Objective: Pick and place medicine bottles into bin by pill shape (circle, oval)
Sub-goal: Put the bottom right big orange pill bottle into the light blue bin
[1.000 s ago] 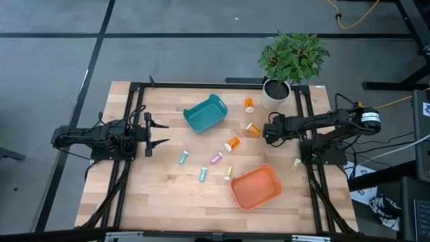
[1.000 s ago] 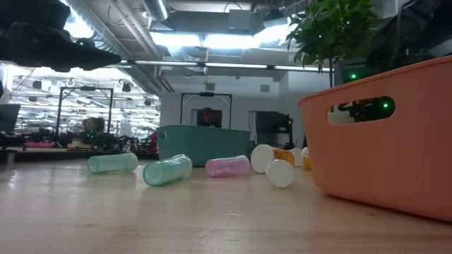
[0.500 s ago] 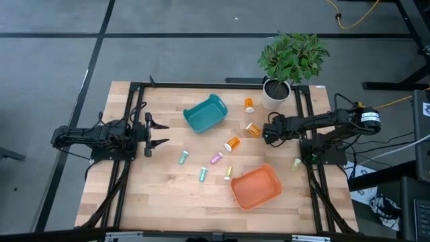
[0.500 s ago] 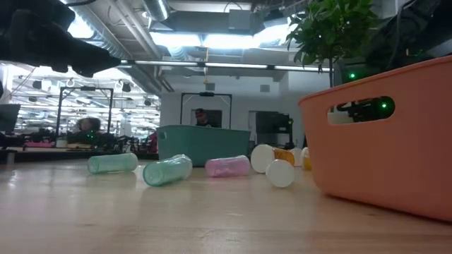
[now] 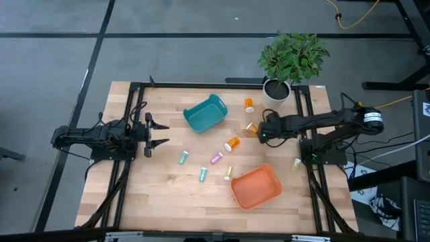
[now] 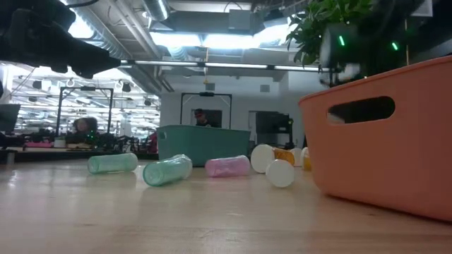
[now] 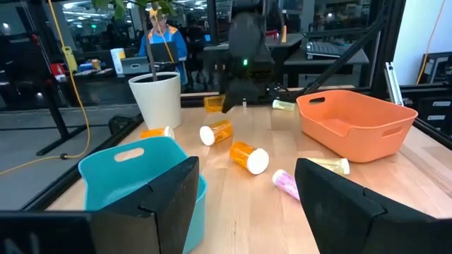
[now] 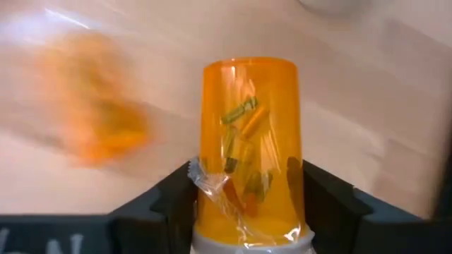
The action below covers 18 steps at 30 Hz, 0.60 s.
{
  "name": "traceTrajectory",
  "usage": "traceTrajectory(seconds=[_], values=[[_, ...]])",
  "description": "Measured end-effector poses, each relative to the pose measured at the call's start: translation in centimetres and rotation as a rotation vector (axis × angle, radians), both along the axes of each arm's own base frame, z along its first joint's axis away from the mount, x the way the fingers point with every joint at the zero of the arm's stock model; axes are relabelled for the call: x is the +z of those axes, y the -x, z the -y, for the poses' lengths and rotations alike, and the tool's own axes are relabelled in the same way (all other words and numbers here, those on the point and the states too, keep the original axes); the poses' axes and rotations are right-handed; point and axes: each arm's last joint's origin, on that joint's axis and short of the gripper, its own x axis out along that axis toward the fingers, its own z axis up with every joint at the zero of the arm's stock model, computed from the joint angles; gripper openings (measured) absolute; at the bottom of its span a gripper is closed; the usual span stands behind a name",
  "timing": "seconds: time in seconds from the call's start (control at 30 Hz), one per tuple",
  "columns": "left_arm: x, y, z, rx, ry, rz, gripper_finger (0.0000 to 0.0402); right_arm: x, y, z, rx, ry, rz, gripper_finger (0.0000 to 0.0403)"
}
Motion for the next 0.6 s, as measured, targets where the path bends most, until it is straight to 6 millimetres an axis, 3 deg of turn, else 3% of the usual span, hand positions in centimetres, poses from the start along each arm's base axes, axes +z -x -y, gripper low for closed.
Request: traceTrajectory(seconds=[0.33, 0.5, 0.6], values=[[0.0, 0.0, 0.0, 0.000, 0.000, 0.000, 0.0229, 7.2, -8.4, -1.7, 0.427, 0.328, 0.623, 0.0206], [0.0, 0.0, 0.0, 0.000, 0.000, -0.001, 0.0229, 7.0, -11.9, -1.2, 0.568, 0.416, 0.834, 0.0201], [0.0, 0.0, 0.0, 0.001, 0.000, -0.001, 0.0229, 5.8, -14.0, -0.4, 0.580, 0.455, 0.799, 0.0202]])
